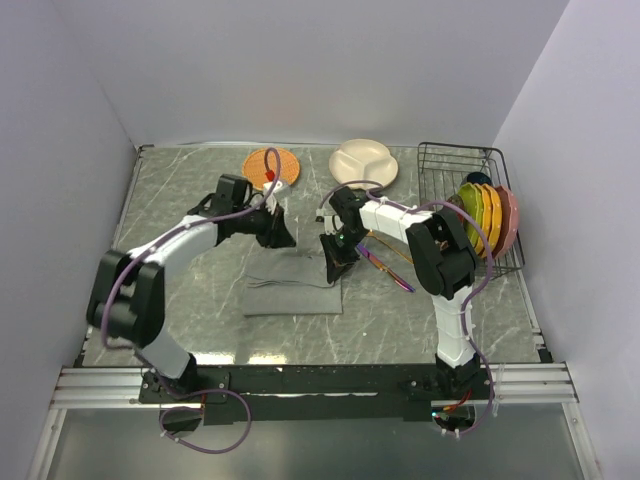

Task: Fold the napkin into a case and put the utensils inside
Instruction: Smooth out the 2/3-rectangle-folded napkin at the center of the board.

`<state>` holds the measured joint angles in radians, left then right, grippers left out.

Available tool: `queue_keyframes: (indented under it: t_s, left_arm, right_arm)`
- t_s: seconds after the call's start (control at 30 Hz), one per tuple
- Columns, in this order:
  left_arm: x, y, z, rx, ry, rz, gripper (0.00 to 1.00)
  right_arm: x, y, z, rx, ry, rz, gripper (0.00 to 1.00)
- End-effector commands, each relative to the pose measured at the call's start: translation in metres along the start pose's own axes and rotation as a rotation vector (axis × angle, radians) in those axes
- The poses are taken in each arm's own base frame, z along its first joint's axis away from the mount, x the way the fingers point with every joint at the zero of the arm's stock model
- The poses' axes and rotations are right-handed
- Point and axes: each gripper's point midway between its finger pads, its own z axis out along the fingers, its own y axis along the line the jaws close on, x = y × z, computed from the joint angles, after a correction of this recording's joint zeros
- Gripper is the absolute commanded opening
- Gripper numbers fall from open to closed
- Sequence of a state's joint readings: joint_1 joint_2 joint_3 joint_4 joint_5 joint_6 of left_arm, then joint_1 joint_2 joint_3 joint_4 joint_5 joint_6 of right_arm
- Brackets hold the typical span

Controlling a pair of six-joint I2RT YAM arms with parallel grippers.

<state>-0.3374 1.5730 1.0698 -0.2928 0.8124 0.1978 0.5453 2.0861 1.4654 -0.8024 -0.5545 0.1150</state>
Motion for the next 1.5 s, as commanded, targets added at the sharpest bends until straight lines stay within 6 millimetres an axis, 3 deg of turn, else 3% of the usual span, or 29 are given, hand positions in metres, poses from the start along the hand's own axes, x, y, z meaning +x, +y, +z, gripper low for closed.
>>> queue_keyframes:
  t_s: [0.0, 0.03, 0.07, 0.1, 0.2, 0.47, 0.73, 0.83, 0.97, 1.07, 1.2, 1.23, 1.37, 1.47]
  left_arm:
    - [-0.009, -0.015, 0.032, 0.174, -0.079, -0.491, 0.07]
    - [-0.005, -0.012, 0.037, 0.177, -0.080, -0.535, 0.05]
    - [-0.016, -0.008, 0.040, 0.172, -0.126, -0.576, 0.02]
    - [-0.008, -0.005, 0.045, 0.172, -0.120, -0.627, 0.02]
    - [-0.007, 0.001, 0.058, 0.170, -0.130, -0.708, 0.01]
    - [0.004, -0.005, 0.083, 0.171, -0.093, -0.748, 0.01]
    - [0.034, 0.004, 0.105, 0.115, -0.025, -0.827, 0.01]
    - [0.047, 0.012, 0.114, 0.087, -0.002, -0.864, 0.01]
    - [0.060, 0.018, 0.124, 0.080, 0.020, -0.907, 0.01]
    - [0.063, 0.018, 0.126, 0.078, 0.025, -0.924, 0.01]
    - [0.063, 0.018, 0.126, 0.078, 0.023, -0.919, 0.06]
    - [0.064, 0.017, 0.126, 0.078, 0.028, -0.918, 0.07]
    - [0.065, 0.019, 0.127, 0.071, 0.034, -0.921, 0.10]
    - [0.065, 0.018, 0.128, 0.070, 0.038, -0.916, 0.13]
  right_arm:
    - [-0.002, 0.003, 0.000, -0.004, -0.026, 0.001, 0.09]
    - [0.000, 0.002, 0.001, -0.002, -0.025, 0.002, 0.09]
    - [-0.001, 0.002, 0.000, -0.002, -0.031, 0.001, 0.09]
    - [0.000, 0.003, -0.001, -0.004, -0.032, 0.000, 0.08]
    - [0.002, 0.002, -0.001, -0.003, -0.029, 0.008, 0.08]
    - [0.006, -0.002, -0.009, 0.008, -0.024, 0.014, 0.09]
    - [0.008, 0.000, -0.014, 0.005, -0.017, 0.010, 0.13]
    - [0.009, 0.001, -0.020, 0.005, -0.019, -0.001, 0.20]
    - [0.007, 0.003, -0.036, 0.003, -0.033, -0.023, 0.43]
    - [0.002, 0.006, -0.055, -0.016, -0.058, -0.044, 0.50]
    - [-0.012, 0.020, -0.072, -0.081, -0.155, -0.077, 0.47]
    - [-0.023, 0.031, -0.079, -0.123, -0.216, -0.104, 0.47]
    - [-0.045, 0.052, -0.085, -0.223, -0.322, -0.079, 0.42]
    - [-0.057, 0.053, -0.077, -0.241, -0.358, -0.046, 0.39]
